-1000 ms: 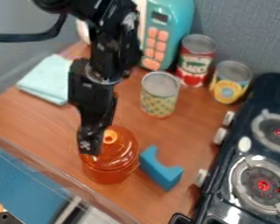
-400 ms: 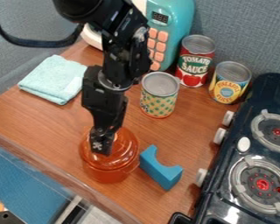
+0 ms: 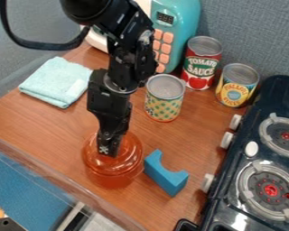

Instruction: Move the orange pot lid onto the blue cloth at the middle left edge of the table

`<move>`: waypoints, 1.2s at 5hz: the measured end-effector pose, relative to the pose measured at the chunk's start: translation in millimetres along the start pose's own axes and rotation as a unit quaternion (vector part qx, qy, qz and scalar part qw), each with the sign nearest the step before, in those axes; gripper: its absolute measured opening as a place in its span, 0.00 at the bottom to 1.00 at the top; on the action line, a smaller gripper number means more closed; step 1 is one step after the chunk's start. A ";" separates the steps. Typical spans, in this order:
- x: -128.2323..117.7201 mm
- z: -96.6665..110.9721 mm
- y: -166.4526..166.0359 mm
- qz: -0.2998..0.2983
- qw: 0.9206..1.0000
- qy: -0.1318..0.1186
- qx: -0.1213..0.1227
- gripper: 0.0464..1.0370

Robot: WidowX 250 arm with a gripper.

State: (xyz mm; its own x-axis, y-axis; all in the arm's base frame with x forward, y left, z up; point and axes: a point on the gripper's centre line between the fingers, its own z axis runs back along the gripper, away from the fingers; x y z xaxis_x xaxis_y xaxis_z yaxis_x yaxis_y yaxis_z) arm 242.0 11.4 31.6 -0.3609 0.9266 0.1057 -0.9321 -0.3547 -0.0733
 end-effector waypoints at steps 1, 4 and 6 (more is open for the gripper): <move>0.0 0.2 -0.2 0.002 1.000 0.001 -0.003 0.39; 6.1 4.1 2.2 0.007 1.000 -0.005 0.006 0.34; 75.2 44.8 -43.1 0.163 0.986 0.024 -0.008 0.34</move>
State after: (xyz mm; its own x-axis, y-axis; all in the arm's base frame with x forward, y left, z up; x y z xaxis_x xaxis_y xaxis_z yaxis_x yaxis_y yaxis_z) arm 253.7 90.8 87.2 -0.6397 0.7681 0.0272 -0.7655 -0.6336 -0.1119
